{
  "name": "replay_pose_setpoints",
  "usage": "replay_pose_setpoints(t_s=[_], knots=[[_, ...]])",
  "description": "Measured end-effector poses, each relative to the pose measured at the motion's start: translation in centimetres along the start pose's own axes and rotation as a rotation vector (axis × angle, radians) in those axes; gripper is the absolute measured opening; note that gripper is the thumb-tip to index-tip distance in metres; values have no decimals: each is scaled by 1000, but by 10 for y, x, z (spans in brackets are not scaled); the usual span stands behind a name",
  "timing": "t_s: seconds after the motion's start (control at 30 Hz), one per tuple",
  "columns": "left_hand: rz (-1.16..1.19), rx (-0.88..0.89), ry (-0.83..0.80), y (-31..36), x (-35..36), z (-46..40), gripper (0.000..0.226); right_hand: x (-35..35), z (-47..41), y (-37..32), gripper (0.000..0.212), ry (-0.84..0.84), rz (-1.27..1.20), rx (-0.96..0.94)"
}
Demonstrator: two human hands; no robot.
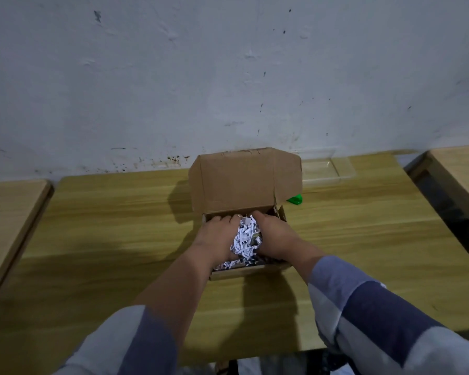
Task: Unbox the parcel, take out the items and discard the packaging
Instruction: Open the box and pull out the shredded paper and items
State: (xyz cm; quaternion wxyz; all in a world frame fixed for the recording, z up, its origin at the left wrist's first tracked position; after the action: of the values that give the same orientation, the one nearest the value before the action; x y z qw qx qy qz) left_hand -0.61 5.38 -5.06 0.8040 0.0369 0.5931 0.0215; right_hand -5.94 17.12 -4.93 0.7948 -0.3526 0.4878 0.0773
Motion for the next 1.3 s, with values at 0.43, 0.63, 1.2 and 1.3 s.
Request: replay_pose_setpoints(t_s=[0.43, 0.63, 1.2, 1.3], knots=[[118, 181, 195, 18, -112, -21, 77, -104, 12, -7, 66, 258, -18, -13], [142, 351, 158, 107, -107, -68, 80, -134, 71, 66, 56, 359, -94, 179], [58, 345, -14, 260, 19, -124, 90, -57, 151, 249, 78, 396, -317, 361], [19, 297, -67, 251, 8, -118, 109, -69, 148, 248, 90, 249, -317, 352]])
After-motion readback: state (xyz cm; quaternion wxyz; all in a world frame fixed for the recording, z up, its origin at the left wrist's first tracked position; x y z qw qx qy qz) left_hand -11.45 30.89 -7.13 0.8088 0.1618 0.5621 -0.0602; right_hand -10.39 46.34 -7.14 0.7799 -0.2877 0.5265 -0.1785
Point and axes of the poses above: each hand's wrist, its own z-axis away from the middle knuckle, its own x-axis out of the palm, y = z × x, the point moved 4 cm from there along -z, towards the middle knuckle, and after that the axes turned 3 degrees about -z, right-handed, at the moved point
